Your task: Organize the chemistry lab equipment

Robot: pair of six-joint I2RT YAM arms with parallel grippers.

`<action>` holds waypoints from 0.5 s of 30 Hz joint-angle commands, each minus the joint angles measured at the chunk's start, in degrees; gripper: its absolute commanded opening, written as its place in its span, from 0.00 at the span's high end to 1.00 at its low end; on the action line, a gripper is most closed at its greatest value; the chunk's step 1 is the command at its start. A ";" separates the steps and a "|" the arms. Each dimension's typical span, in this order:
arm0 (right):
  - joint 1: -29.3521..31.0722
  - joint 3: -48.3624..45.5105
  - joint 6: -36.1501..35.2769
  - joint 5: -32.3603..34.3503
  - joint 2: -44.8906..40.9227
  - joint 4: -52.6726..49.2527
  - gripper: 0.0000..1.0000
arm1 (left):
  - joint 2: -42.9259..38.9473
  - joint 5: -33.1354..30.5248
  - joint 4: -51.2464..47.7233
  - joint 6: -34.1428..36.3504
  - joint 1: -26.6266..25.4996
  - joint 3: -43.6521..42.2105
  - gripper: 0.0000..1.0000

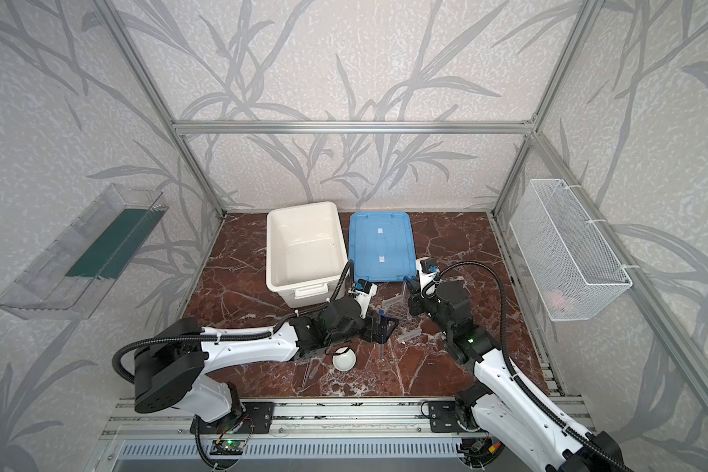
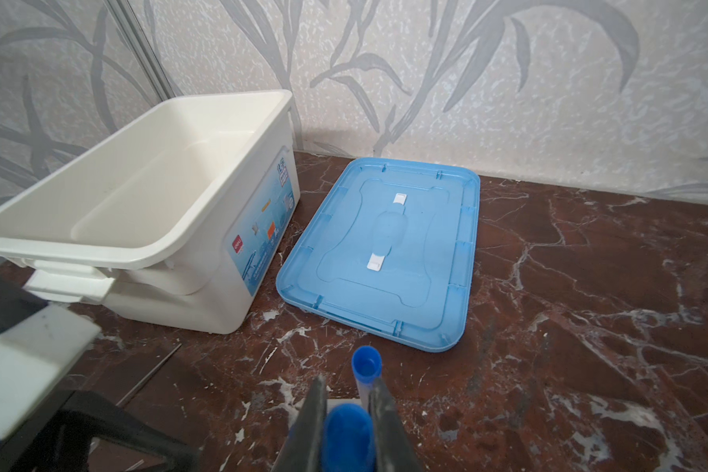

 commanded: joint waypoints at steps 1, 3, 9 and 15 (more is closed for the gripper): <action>0.30 -1.22 -4.69 2.21 2.17 9.51 0.83 | 1.92 -1.13 -2.62 -1.08 -0.21 2.87 0.01; 0.30 -1.17 -4.68 2.24 3.37 11.08 0.83 | 2.79 -0.89 -3.37 -1.11 -0.17 3.60 0.01; 0.28 -3.05 -3.98 1.97 5.05 15.14 0.83 | 4.04 -0.88 -4.37 -0.80 -0.07 4.49 0.01; 0.26 -7.05 -4.15 2.51 4.48 21.66 0.83 | 5.43 -0.35 -4.45 -1.02 0.04 4.88 0.01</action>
